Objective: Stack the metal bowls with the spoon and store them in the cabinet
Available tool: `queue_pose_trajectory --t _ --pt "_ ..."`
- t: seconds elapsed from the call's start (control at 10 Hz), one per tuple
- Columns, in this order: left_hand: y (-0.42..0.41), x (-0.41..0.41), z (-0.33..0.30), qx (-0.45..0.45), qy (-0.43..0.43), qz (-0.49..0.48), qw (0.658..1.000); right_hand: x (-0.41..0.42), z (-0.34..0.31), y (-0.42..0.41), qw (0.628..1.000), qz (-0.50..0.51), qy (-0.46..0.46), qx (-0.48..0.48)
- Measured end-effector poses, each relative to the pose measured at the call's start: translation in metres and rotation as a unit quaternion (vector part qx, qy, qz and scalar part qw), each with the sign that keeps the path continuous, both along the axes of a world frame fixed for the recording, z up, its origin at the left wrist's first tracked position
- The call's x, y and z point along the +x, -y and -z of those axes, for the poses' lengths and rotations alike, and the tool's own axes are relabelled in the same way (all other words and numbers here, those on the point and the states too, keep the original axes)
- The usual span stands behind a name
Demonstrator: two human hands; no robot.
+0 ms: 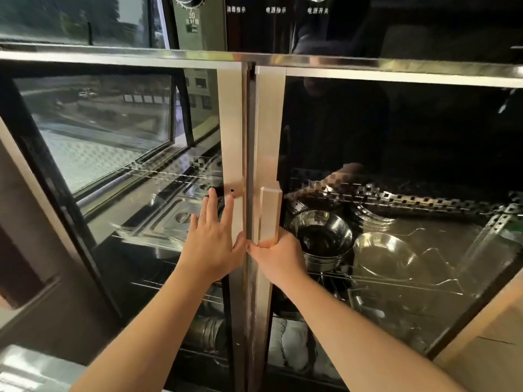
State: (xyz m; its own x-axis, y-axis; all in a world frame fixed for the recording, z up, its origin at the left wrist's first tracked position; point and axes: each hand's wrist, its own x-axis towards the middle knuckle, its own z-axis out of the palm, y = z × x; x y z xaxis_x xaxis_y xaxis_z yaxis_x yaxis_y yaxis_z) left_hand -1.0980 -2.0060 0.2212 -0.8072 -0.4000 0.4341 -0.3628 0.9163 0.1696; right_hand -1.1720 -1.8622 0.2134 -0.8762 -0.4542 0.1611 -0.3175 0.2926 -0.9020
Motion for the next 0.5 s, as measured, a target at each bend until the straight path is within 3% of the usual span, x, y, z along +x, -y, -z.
queue_pose_trajectory --t 0.3,0.5 --pt "-0.009 0.014 -0.024 0.019 0.013 0.013 1.0 0.016 -0.023 -0.022 0.995 -0.048 -0.031 0.077" --pt "-0.03 0.037 -0.063 0.046 -0.047 0.075 0.995 0.019 -0.055 -0.057 0.984 -0.051 -0.061 0.158"
